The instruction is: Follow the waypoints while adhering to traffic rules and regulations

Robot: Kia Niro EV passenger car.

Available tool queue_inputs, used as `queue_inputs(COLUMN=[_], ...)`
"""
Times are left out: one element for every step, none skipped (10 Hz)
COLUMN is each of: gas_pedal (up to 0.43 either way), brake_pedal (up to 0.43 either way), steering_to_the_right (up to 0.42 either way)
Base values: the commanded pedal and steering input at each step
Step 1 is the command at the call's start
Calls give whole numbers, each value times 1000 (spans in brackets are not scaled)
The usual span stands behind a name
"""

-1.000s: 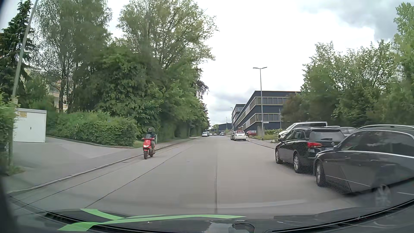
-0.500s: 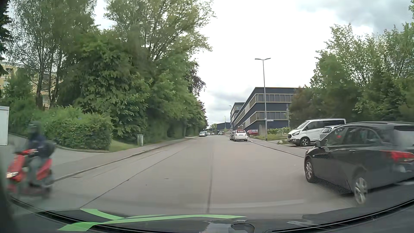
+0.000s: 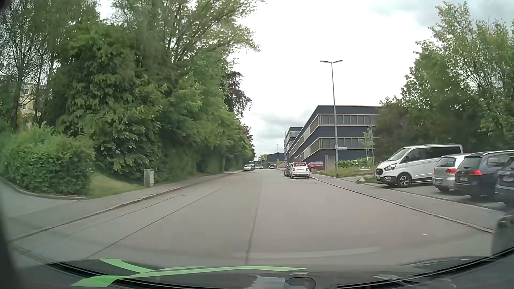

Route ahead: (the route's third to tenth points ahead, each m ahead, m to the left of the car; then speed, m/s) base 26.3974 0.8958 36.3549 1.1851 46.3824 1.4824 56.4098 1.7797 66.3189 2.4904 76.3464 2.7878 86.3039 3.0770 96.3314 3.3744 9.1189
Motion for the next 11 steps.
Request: queue_inputs(gas_pedal=[150, 150, 150, 150, 150, 150, 150, 150, 150, 150, 150], brake_pedal=[0, 0, 0, 0, 0, 0, 0, 0, 0, 0, 0], steering_to_the_right=[-2, -8, -14, -17, -17, -16, -15, -15, -15, -15, -15])
